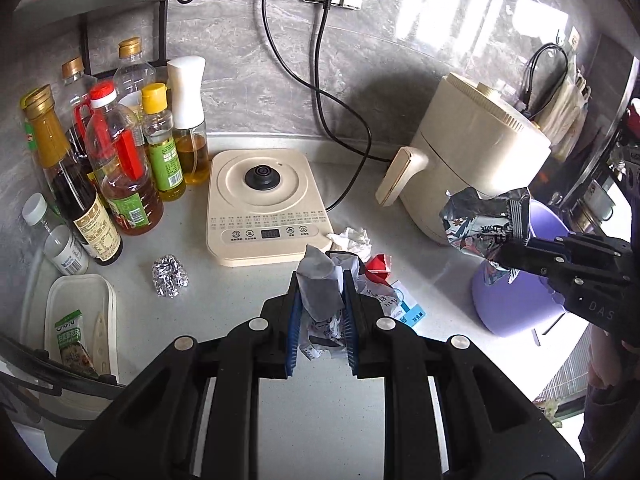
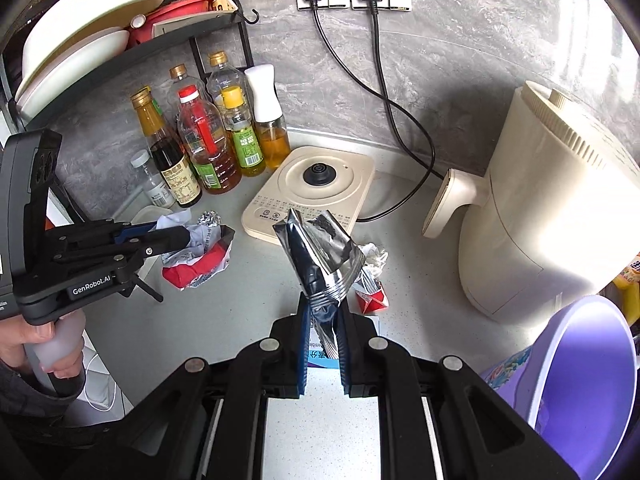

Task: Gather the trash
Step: 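Carry the grey paper and silver wrapper into the bucket and open both grippers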

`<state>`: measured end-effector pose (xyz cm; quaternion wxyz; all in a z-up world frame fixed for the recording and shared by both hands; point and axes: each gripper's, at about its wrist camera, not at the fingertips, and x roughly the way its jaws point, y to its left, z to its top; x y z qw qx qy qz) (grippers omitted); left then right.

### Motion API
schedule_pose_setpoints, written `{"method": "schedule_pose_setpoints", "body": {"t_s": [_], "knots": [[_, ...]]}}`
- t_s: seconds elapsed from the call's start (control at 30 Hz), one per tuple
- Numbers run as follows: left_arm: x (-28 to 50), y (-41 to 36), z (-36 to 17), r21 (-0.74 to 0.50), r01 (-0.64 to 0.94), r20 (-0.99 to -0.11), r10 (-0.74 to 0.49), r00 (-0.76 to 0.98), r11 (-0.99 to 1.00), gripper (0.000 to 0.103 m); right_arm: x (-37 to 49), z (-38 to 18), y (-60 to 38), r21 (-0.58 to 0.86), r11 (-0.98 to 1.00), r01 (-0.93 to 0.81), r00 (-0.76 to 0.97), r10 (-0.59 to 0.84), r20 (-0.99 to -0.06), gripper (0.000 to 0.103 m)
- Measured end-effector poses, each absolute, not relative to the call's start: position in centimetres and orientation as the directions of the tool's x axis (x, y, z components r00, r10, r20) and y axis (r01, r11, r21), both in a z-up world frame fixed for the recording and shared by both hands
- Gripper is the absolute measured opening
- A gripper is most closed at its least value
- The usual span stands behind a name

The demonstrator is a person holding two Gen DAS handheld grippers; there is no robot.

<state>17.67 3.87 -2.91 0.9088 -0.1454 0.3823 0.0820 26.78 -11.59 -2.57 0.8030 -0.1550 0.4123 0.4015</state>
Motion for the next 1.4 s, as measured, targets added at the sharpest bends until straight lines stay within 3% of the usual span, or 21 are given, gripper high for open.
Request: {"method": "schedule_pose_setpoints", "body": {"t_s": [0.53,1.1,1.4], "knots": [[21.6,-3.7,-0.4,-0.188,-0.066,-0.678,-0.081,0.73,0.98,0.019,27.6,1.0,-21.0,0.046,0.761,-0.647,0.492,0.464,-0.737,0.013],[25.5,-12.5,0.4,-0.202,0.09,-0.65,-0.202,0.733,0.975,0.019,29.4,1.3,-30.9,0.023,0.853,-0.521,0.562,0.363,-0.743,0.013],[26.4,-15.7,1.1,-0.187,0.106,-0.648,-0.204,0.734,0.977,0.019,30.7,0.0,-34.6,0.039,0.867,-0.496,0.544,0.346,-0.764,0.013]]}}
